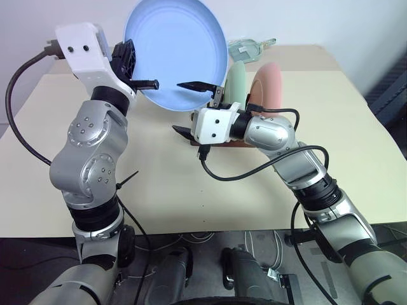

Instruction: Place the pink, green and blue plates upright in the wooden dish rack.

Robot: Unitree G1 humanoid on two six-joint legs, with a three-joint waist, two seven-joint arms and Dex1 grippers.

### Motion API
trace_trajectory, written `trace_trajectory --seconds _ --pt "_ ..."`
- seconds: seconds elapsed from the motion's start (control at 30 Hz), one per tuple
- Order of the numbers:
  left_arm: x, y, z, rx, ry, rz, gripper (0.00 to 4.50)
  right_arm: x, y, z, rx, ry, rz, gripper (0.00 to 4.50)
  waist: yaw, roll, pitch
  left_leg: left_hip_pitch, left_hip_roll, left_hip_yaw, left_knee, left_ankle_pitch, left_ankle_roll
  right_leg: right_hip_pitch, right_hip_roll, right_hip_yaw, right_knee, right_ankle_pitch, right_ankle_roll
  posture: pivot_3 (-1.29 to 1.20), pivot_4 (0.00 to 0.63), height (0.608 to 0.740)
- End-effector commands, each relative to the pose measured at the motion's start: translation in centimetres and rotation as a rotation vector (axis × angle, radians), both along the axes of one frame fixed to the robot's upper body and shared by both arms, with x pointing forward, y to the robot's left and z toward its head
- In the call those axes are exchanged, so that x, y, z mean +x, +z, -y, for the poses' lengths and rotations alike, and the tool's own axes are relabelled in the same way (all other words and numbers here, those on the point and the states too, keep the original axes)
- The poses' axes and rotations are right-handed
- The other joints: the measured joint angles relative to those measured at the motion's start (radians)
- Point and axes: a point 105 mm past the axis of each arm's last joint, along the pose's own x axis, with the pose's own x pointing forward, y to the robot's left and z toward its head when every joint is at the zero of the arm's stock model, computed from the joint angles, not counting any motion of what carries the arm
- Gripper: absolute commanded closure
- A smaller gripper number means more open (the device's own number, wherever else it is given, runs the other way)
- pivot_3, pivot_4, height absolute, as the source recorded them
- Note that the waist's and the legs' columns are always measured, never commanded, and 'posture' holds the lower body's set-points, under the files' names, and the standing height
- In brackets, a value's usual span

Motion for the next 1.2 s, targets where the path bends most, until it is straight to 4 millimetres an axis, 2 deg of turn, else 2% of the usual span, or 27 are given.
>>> trace_trajectory --seconds 0.03,0.1,0.33,0.43,0.53,0.63,0.7,0.73,0.87,1.0,1.07,1.1,1.13,1.2 --pt "-1.6 2.1 0.5 -0.006 -0.030 0.086 4.48 0.4 0.9 -0.5 -0.008 -0.005 0.077 0.26 0.000 0.000 0.000 0.000 0.000 0.000 0.000 0.000 0.000 0.000 0.000 0.000 0.000 0.000 0.000 0.00 0.150 0.735" --pt "-1.9 2.3 0.3 -0.001 -0.029 0.086 4.50 0.6 1.1 -0.6 0.002 -0.008 0.087 0.84 0.000 0.000 0.000 0.000 0.000 0.000 0.000 0.000 0.000 0.000 0.000 0.000 0.000 0.000 0.000 0.00 0.150 0.735" --pt "-1.9 2.1 0.0 -0.020 -0.032 0.071 4.50 0.5 1.2 -0.8 0.007 -0.001 0.108 4.42 0.000 0.000 0.000 0.000 0.000 0.000 0.000 0.002 -0.004 0.000 0.001 0.000 0.000 0.000 -0.001 0.00 0.150 0.735" --pt "-2.0 2.3 0.0 -0.034 -0.043 0.077 4.50 0.4 1.3 -0.8 0.010 0.001 0.115 4.47 0.001 0.000 0.000 0.000 0.000 0.000 0.000 0.002 -0.004 0.000 0.001 0.000 0.000 0.000 -0.001 0.00 0.150 0.735" --pt "-2.1 2.6 -0.5 -0.095 -0.054 0.098 3.44 0.4 1.4 -0.7 0.013 -0.002 0.126 4.50 0.001 0.000 0.000 0.000 0.000 0.000 0.000 0.003 -0.004 0.000 0.001 0.000 0.000 0.000 -0.001 0.00 0.150 0.735" --pt "-2.4 3.5 -1.4 -0.174 -0.057 0.152 1.95 0.3 1.5 -0.7 0.016 0.000 0.133 4.50 0.000 0.000 0.000 0.000 0.000 0.000 0.000 0.003 -0.004 0.000 0.001 0.000 0.000 0.000 -0.001 0.00 0.150 0.735" --pt "-2.9 4.7 -3.4 -0.248 -0.004 0.221 0.96 0.1 1.6 -0.8 0.023 0.009 0.136 4.50 -0.001 0.000 0.000 0.000 0.000 0.000 0.000 0.003 -0.004 0.000 0.001 0.000 0.000 0.000 -0.001 0.00 0.150 0.735" --pt "-3.3 5.5 -5.1 -0.278 0.045 0.267 0.47 -0.1 1.8 -0.9 0.033 0.020 0.134 4.50 -0.002 0.000 0.000 0.000 0.001 0.000 0.000 0.003 -0.005 0.000 0.001 0.000 0.000 0.001 -0.001 0.00 0.150 0.735" --pt "-4.2 6.6 -9.6 -0.272 0.202 0.331 0.47 -0.8 2.5 -1.3 0.092 0.058 0.108 4.50 -0.011 0.000 0.000 0.001 0.002 0.000 -0.001 0.003 -0.006 0.000 0.001 0.000 0.000 0.001 -0.002 0.00 0.150 0.735" --pt "-4.3 5.9 -12.7 -0.160 0.322 0.295 0.47 -1.4 3.5 -1.5 0.186 0.099 0.050 4.50 -0.019 0.000 0.000 0.001 0.002 0.000 -0.001 0.004 -0.007 0.000 0.003 0.000 0.001 0.002 -0.003 0.00 0.150 0.735" --pt "-4.1 3.8 -14.4 -0.004 0.394 0.196 0.47 -2.4 4.6 -1.9 0.303 0.170 -0.071 4.50 -0.024 0.000 0.000 0.001 0.002 0.000 -0.001 0.004 -0.006 0.000 0.003 0.000 0.001 0.002 -0.003 0.00 0.150 0.735" --pt "-3.9 2.0 -14.9 0.107 0.415 0.122 0.47 -3.1 5.4 -2.1 0.379 0.217 -0.153 4.50 -0.026 0.000 0.000 0.002 0.002 0.000 -0.001 0.003 -0.005 0.000 0.003 0.001 0.002 0.002 -0.003 0.00 0.150 0.735" --pt "-3.8 0.8 -15.1 0.181 0.420 0.073 0.47 -3.5 5.9 -2.1 0.423 0.249 -0.208 4.50 -0.029 0.000 0.000 0.003 0.002 0.000 -0.003 0.002 -0.003 0.000 0.003 0.003 0.002 0.002 -0.003 0.00 0.150 0.735" --pt "-3.3 -3.7 -14.0 0.316 0.317 -0.071 0.47 -4.3 6.9 -2.1 0.559 0.328 -0.407 4.50 -0.027 0.001 0.000 0.005 0.002 0.001 -0.006 0.002 -0.003 -0.001 0.002 0.005 0.002 0.002 -0.004 0.00 0.150 0.735"
